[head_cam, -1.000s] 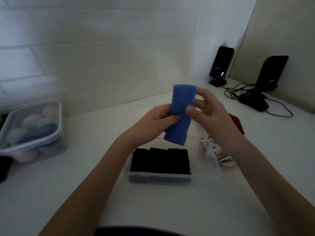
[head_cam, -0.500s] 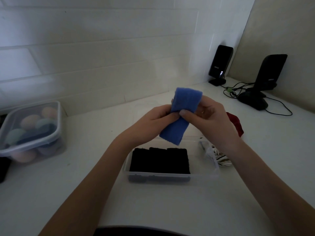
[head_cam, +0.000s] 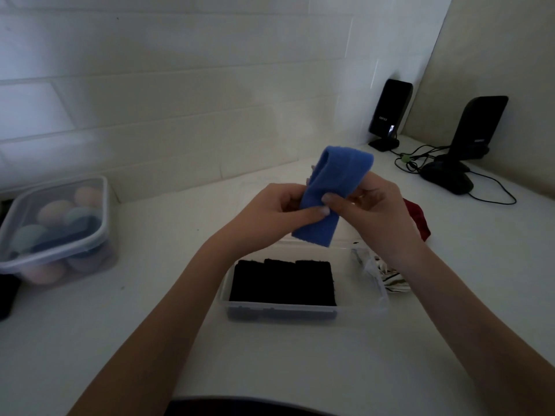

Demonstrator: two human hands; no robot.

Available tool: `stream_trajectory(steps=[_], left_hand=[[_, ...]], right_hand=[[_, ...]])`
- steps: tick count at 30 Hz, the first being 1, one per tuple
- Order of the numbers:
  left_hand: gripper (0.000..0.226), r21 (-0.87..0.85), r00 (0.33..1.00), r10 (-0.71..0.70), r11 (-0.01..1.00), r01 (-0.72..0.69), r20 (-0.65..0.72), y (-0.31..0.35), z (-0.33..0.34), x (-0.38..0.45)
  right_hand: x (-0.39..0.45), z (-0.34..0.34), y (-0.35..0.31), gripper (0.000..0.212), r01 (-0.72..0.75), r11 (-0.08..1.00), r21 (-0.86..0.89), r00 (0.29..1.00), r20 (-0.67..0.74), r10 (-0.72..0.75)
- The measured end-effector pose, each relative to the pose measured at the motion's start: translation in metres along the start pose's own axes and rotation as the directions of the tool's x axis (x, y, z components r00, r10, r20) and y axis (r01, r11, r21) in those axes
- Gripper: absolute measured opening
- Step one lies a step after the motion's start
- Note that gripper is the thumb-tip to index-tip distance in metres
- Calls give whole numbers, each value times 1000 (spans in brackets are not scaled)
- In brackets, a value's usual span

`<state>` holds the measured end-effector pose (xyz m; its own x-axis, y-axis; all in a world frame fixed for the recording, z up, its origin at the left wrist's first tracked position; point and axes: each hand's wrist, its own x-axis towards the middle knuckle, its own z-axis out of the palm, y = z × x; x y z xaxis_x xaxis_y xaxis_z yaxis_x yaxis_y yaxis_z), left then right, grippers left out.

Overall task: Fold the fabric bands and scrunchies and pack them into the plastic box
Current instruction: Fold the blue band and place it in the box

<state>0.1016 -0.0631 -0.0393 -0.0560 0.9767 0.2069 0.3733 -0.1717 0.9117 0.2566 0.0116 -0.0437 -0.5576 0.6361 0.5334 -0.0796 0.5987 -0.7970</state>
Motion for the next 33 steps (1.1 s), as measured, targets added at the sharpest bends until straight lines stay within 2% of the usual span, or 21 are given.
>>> stream_trajectory(steps=[3,5,6,7,8,11,14,16,21,23,25,27,29,30,33], left_hand=[[11,-55,999,-15,998,17,31,2,1,0],[18,-60,1000,-11,998,12,19,4,0,0],[20,-72,1000,-9,997,11,17,4,0,0],[22,-87,1000,-11,996,13,22,5,-1,-1],[23,-103,999,-19,994,22,31,5,-1,-2],[26,-172,997,-38,984,49,63,4,-1,-2],[29,-241,996,-58,968,74,75,4,-2,-2],[30,-302,992,-75,948,102,97,4,-2,-2],[40,-483,959,-211,831,278,188,4,-5,4],[40,-407,952,-219,866,290,212,4,-4,5],[40,-248,967,-170,945,214,188,3,-2,2],[35,-229,977,-118,961,158,177,4,-3,-1],[38,-201,981,-109,969,140,158,4,-6,-2],[41,-160,984,-104,979,127,143,5,-5,-2],[43,-69,983,-111,990,122,147,4,-2,-2]], right_hand=[[0,3,-2,28,-43,999,29,997,72,41],[3,0,-7,78,-94,993,75,992,92,87],[2,-2,-9,74,-45,995,85,990,140,33],[1,-4,-9,48,4,999,41,985,171,-11],[0,-4,-9,31,44,999,-28,980,197,-38],[-1,-8,-7,37,147,981,-125,965,235,-115],[0,-7,-10,33,102,993,-55,957,279,-82],[0,-7,-7,34,93,994,-64,965,252,-75],[-3,-2,7,41,268,870,-414,957,219,-191],[-4,-2,8,43,261,844,-468,960,215,-178],[-4,-2,4,45,202,883,-424,972,200,-127],[-3,-3,-4,46,73,972,-221,981,193,-30],[-2,-4,-9,43,-45,999,-2,985,164,45],[-1,-4,-11,40,-54,999,-4,988,143,54],[0,-2,-8,38,-6,973,-230,996,89,27]])
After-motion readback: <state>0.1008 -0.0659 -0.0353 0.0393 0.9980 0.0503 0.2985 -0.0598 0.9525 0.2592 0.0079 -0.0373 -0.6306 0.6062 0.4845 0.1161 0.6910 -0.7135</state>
